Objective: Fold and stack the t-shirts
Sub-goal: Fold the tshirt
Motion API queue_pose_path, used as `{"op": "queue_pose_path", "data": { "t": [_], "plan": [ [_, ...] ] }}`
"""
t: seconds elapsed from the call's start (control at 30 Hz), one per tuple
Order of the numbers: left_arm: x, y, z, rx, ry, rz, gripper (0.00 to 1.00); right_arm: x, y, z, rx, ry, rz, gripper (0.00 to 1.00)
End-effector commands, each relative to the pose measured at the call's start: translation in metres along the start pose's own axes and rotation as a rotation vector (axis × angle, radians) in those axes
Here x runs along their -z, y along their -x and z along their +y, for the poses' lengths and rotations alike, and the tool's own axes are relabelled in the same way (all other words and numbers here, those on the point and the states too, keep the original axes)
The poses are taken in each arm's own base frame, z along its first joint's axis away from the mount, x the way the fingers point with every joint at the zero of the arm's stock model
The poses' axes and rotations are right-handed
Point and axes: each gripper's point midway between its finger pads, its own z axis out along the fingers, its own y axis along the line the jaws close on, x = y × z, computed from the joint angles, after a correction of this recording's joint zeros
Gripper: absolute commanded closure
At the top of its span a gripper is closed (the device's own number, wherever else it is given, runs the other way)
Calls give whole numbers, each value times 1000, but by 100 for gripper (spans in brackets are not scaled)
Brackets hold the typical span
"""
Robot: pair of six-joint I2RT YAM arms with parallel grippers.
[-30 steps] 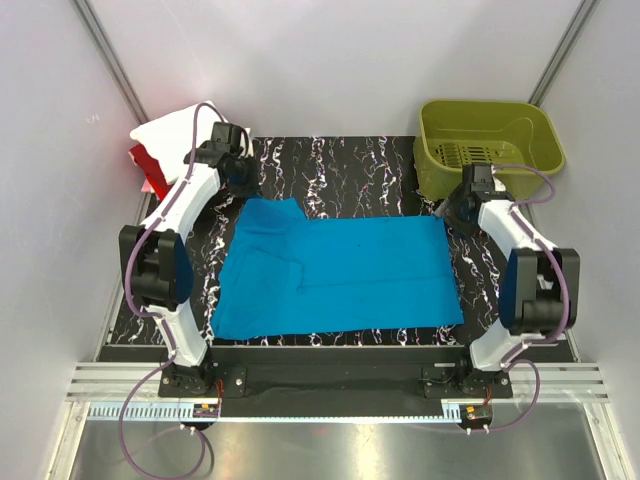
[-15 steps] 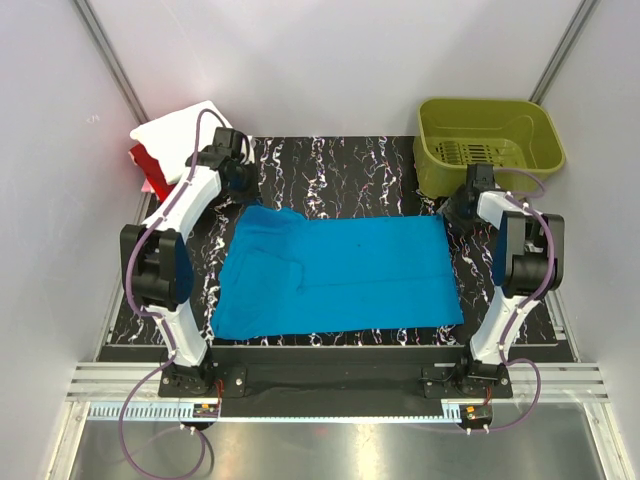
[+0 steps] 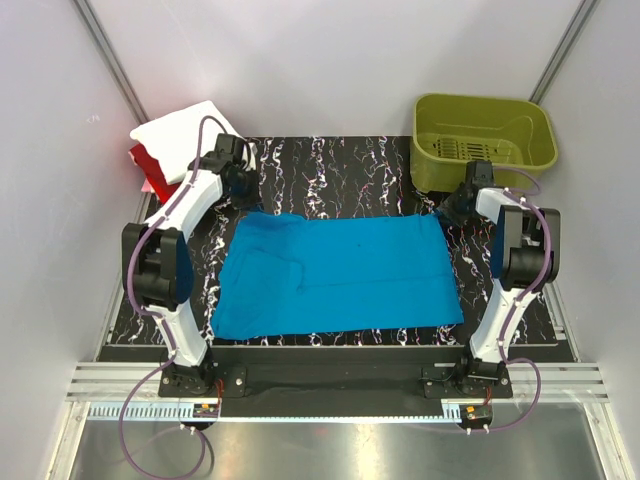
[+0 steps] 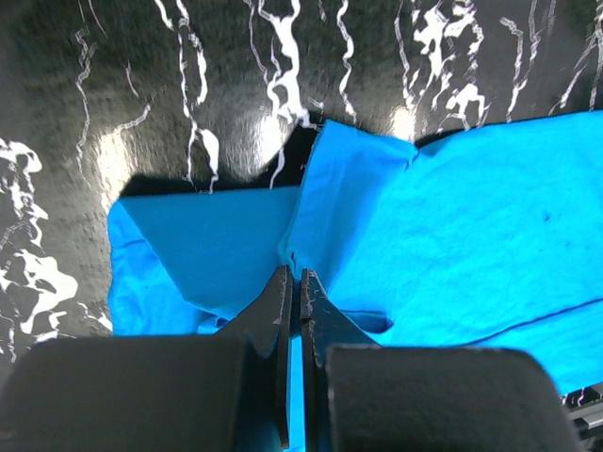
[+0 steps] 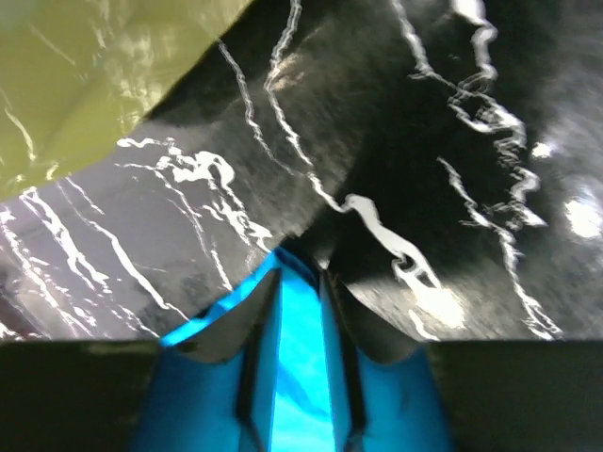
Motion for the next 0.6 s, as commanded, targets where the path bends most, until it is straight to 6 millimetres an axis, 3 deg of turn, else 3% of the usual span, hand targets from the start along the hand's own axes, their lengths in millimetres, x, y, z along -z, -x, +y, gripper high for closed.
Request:
{"op": "queue_pose_path", "data": {
  "t": [0.0,0.23,0.4,0.57],
  "plan": [
    [13,8,-14,-7,-54,-59,100,-20,-10,3,44,24,42,71],
    [17,2,-11,-14,-43,-53,100,-18,-10,2,49,25,41,100],
    [25,3,-10,-22,-30,-61,100,-7,-14,0,50,37,21,100],
    [39,4,-11,-25,-24,-79,100,28,-4,11,59,83,-43,100]
  ]
}}
